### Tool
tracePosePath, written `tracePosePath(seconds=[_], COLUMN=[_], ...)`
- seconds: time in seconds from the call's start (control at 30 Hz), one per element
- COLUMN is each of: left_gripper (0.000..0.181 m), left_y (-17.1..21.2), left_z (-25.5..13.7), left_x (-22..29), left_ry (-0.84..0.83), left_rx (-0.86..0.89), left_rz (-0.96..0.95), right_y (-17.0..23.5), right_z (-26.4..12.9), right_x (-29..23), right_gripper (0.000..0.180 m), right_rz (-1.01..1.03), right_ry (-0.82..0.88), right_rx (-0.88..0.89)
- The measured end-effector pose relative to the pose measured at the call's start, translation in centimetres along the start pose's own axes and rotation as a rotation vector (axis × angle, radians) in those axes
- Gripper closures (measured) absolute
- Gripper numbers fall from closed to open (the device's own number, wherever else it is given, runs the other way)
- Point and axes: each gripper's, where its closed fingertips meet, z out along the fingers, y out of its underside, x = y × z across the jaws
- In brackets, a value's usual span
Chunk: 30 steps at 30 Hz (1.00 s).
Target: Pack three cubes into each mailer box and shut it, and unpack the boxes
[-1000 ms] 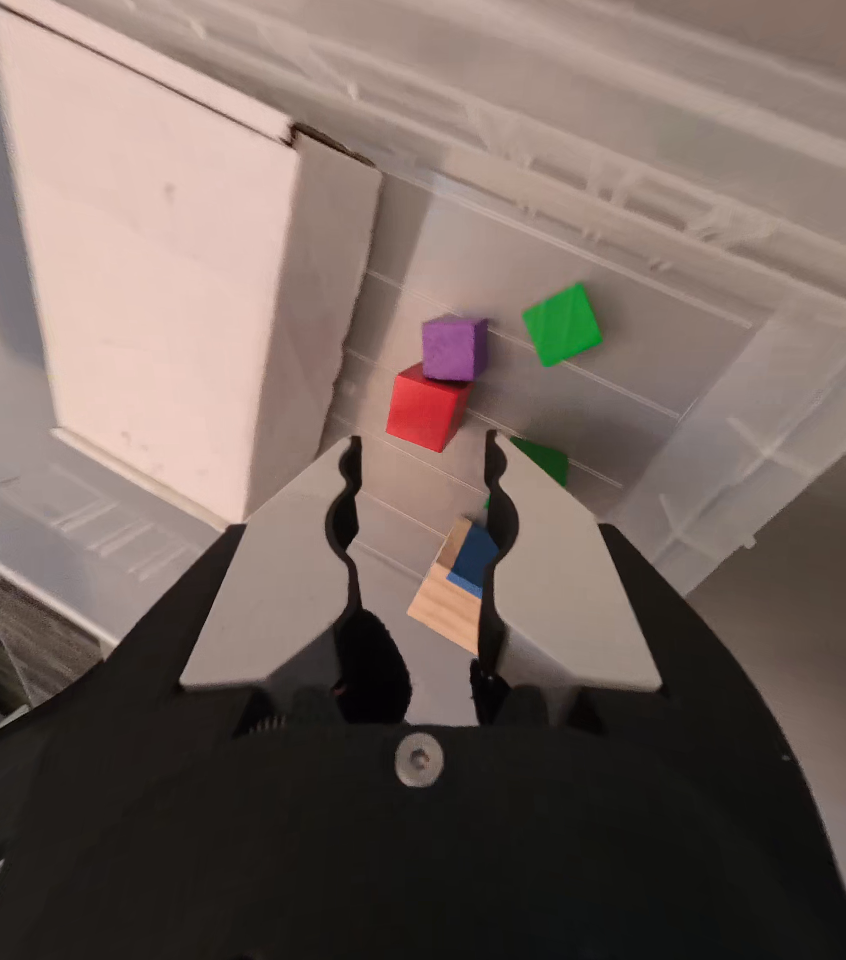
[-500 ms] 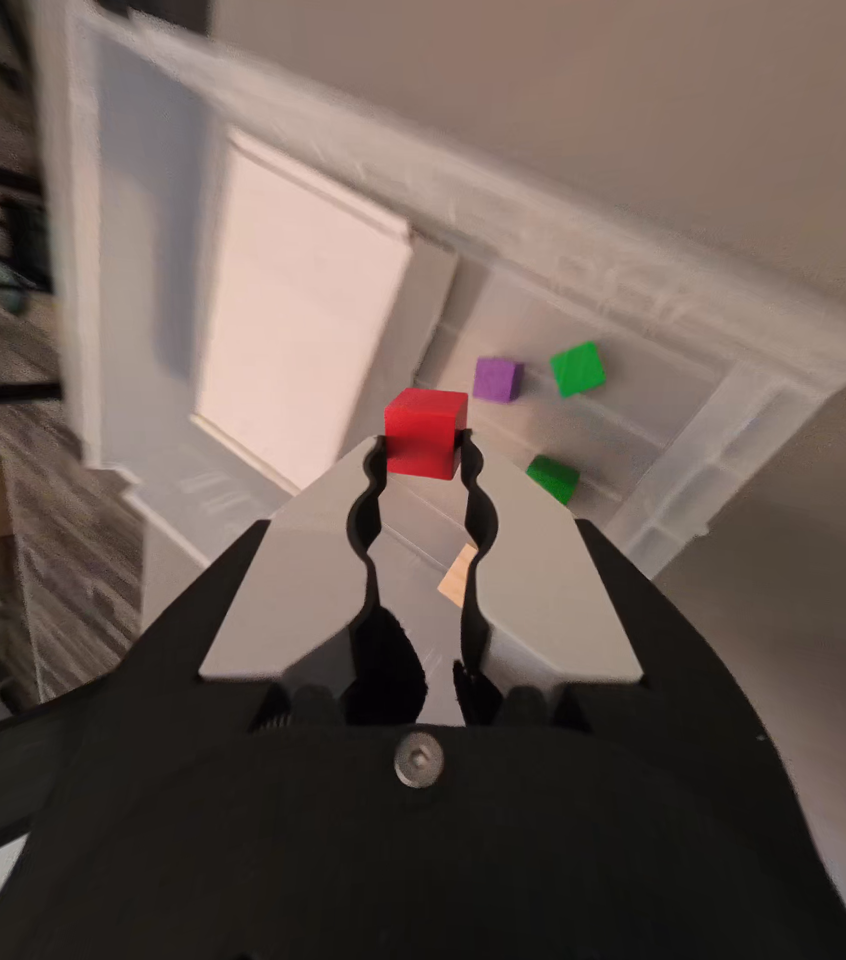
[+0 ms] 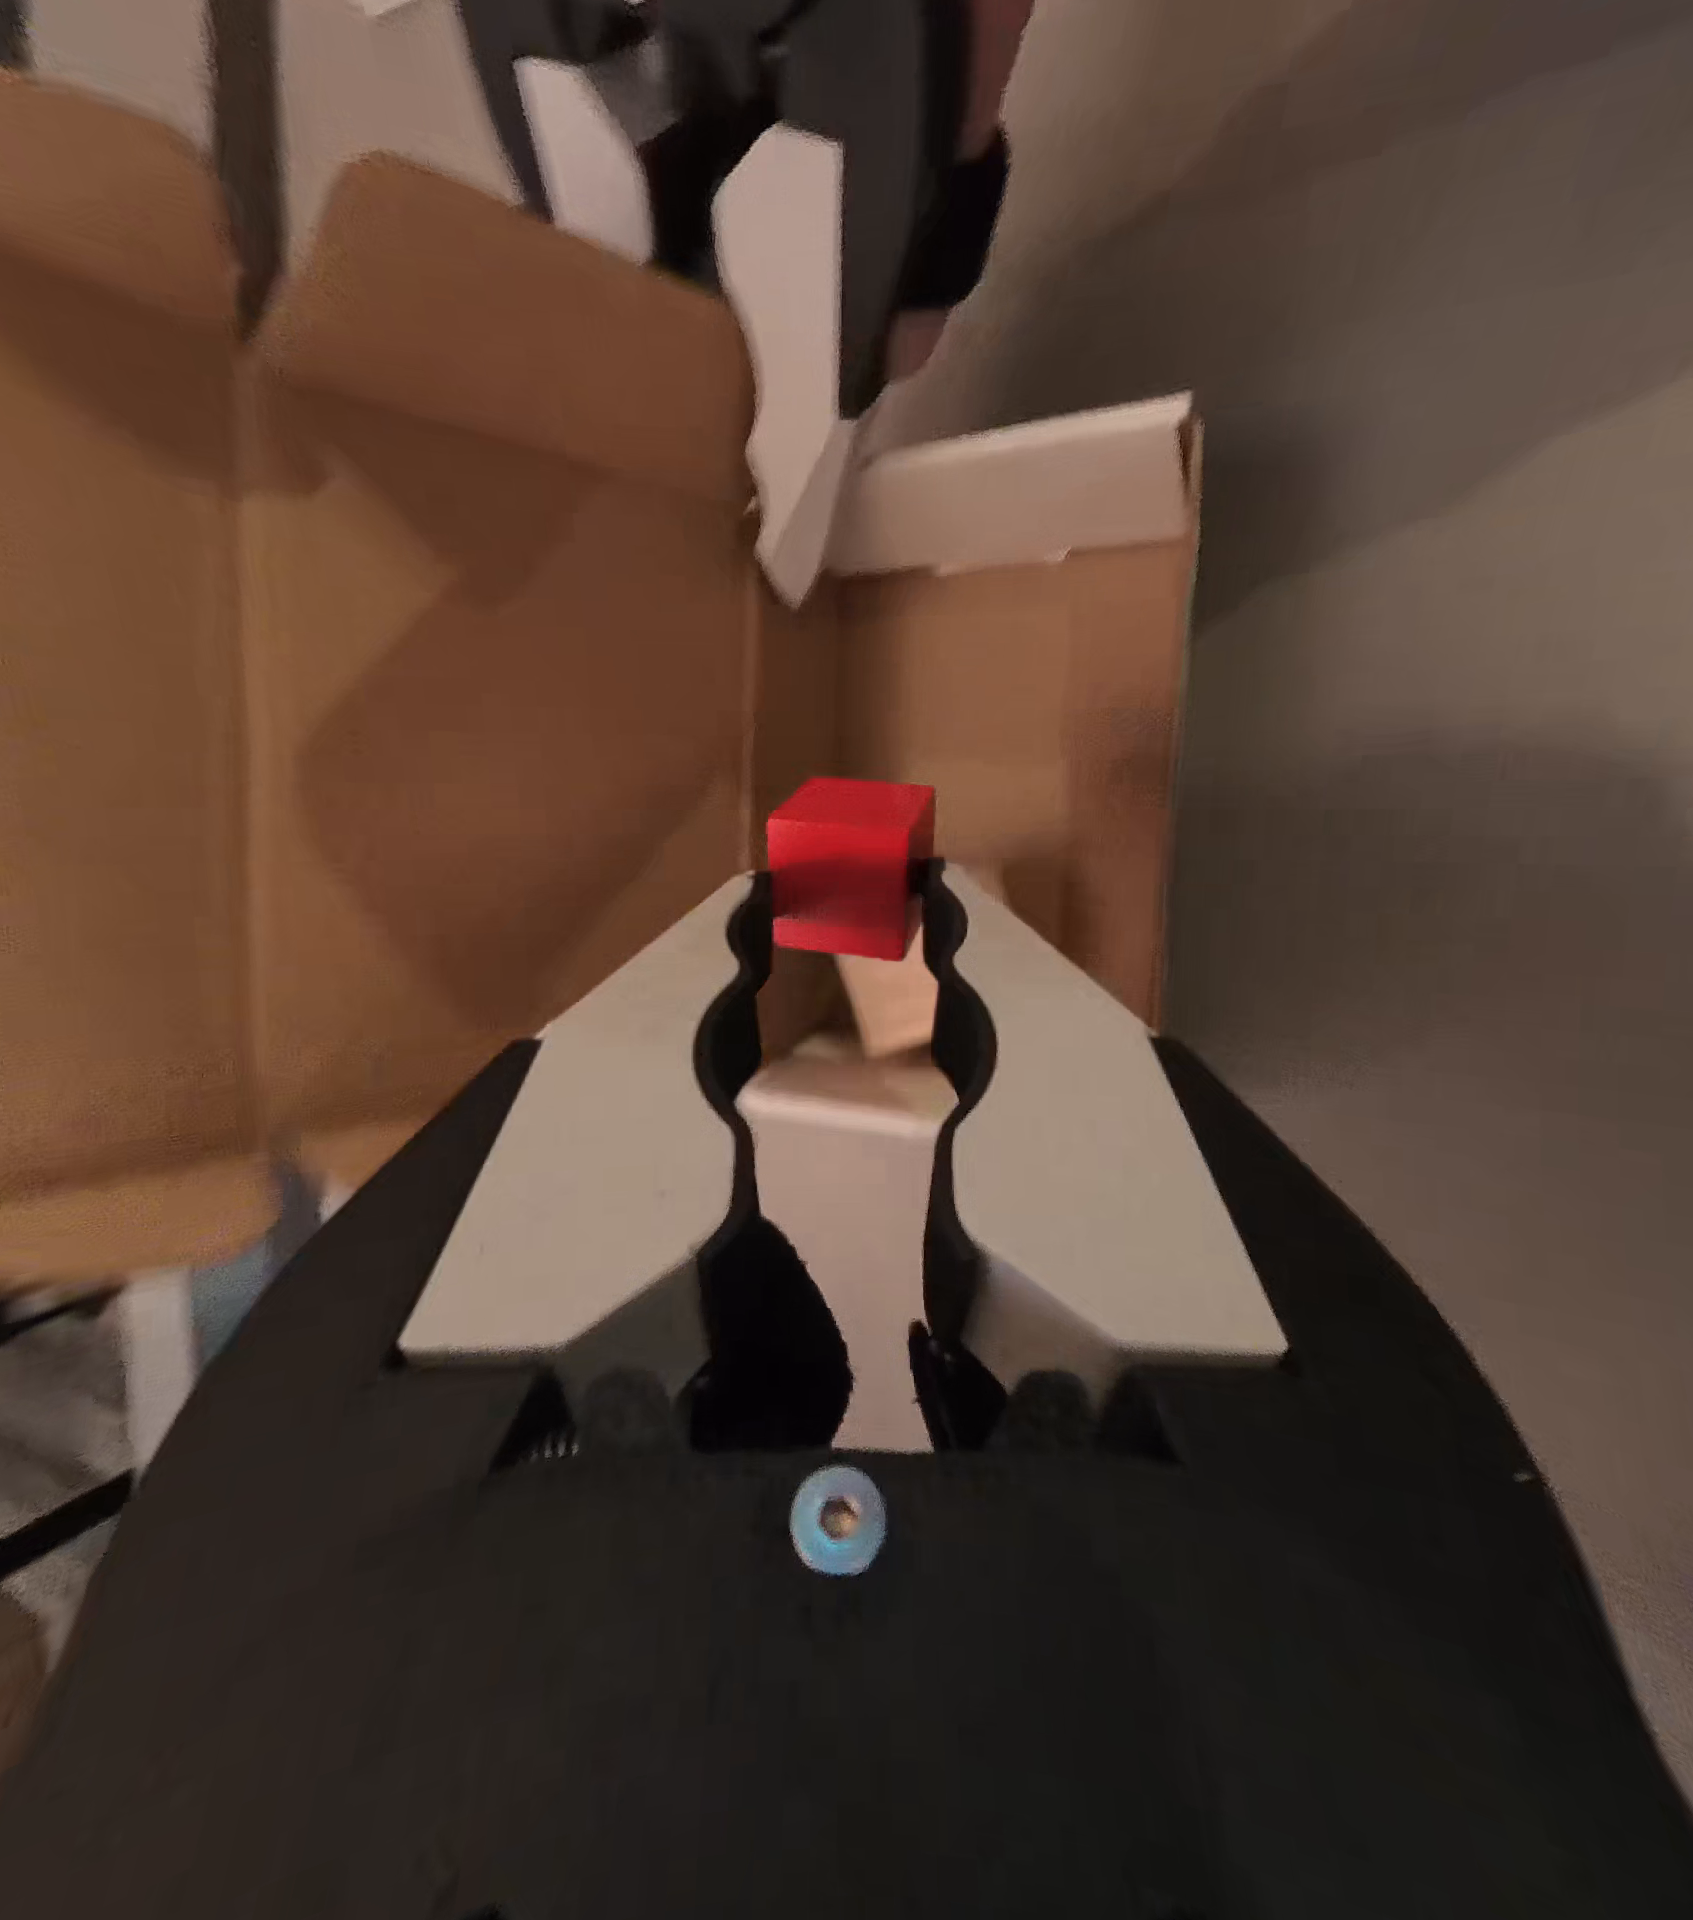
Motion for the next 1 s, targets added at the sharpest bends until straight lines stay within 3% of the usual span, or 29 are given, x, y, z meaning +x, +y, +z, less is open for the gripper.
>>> tracePosePath(seconds=[0.23,0.37,0.5,0.57,0.63,0.73,0.87,1.0], left_gripper=[0.154,0.153,0.135,0.131,0.141,0.146,0.144,0.144], left_y=[1.0,2.2,1.3,0.4,0.1,2.8,11.0,20.6], left_z=[6.7,7.3,6.5,4.7,1.3,-5.5,-13.7,-17.1], left_x=[2.3,2.9,2.4,2.0,1.1,-0.5,-3.6,-5.9], left_ry=[0.115,0.141,0.097,0.059,-0.033,-0.156,-0.301,-0.363], left_rx=[-0.115,-0.149,-0.084,-0.014,0.073,0.091,-0.025,-0.176], left_rz=[-0.030,-0.050,-0.054,-0.024,0.022,0.053,-0.035,-0.210], right_y=[0.0,0.0,0.0,0.0,0.0,0.0,0.0,0.0], right_z=[0.0,0.0,0.0,0.0,-0.1,0.0,0.0,0.0], right_x=[0.0,-0.1,-0.1,-0.1,-0.1,-0.1,-0.1,-0.1], right_gripper=[0.166,0.166,0.165,0.166,0.166,0.165,0.165,0.165], right_rz=[-0.002,-0.004,-0.006,-0.004,-0.004,-0.005,-0.005,-0.005], right_ry=[-0.005,-0.005,-0.002,-0.003,-0.004,-0.003,-0.001,-0.003], right_rx=[0.002,0.000,-0.001,0.001,0.002,0.002,0.002,0.003])
